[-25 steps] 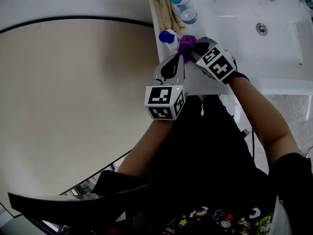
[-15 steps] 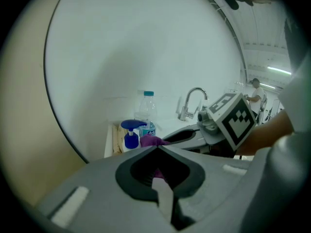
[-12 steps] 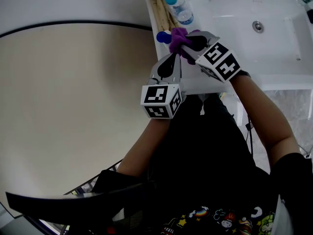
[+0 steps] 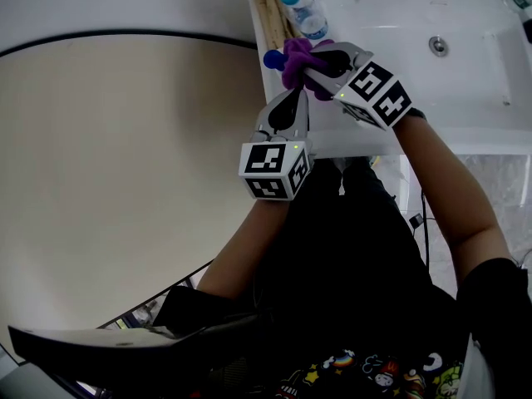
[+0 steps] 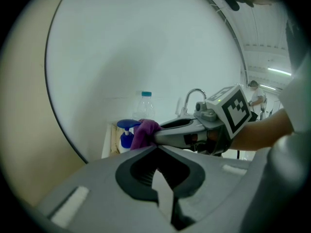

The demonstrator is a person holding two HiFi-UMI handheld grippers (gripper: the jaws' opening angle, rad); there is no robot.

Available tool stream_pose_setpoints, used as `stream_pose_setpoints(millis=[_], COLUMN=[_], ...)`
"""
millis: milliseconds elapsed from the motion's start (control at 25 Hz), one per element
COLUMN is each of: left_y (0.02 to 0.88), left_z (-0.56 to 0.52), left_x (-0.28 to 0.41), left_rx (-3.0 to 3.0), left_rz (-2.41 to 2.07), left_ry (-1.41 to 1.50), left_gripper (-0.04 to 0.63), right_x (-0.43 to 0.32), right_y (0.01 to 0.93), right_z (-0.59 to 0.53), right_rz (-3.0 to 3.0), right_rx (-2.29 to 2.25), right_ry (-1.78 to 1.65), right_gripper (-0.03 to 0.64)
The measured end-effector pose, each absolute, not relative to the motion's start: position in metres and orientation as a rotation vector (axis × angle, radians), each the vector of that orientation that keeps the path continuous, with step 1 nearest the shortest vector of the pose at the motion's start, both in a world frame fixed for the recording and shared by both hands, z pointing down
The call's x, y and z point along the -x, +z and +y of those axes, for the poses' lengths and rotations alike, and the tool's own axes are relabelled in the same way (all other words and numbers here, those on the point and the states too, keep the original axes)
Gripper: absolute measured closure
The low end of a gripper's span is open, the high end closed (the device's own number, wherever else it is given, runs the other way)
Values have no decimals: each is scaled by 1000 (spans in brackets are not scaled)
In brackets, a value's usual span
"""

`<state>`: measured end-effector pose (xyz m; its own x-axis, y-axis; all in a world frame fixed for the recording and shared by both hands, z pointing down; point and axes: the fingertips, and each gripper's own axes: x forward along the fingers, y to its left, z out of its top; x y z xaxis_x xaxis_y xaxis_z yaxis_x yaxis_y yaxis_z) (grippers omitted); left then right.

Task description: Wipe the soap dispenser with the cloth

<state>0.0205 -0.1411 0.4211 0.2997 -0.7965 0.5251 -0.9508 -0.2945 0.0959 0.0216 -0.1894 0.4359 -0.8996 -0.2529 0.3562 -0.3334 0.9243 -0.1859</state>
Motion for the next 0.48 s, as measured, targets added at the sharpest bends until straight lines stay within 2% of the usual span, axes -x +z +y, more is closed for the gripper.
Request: stream_pose_setpoints(millis=[480], left_y=[427], left_z=[-142], left_x=[-18], left_rx=[-2150], left_rz=[-1573], left_ry=[516], left_gripper=[595], right_x=[-21], right_y=[511], right_z=[-179], right_rz=[-2570], right_rx=[-407], right_ry=[418], right_gripper=[522])
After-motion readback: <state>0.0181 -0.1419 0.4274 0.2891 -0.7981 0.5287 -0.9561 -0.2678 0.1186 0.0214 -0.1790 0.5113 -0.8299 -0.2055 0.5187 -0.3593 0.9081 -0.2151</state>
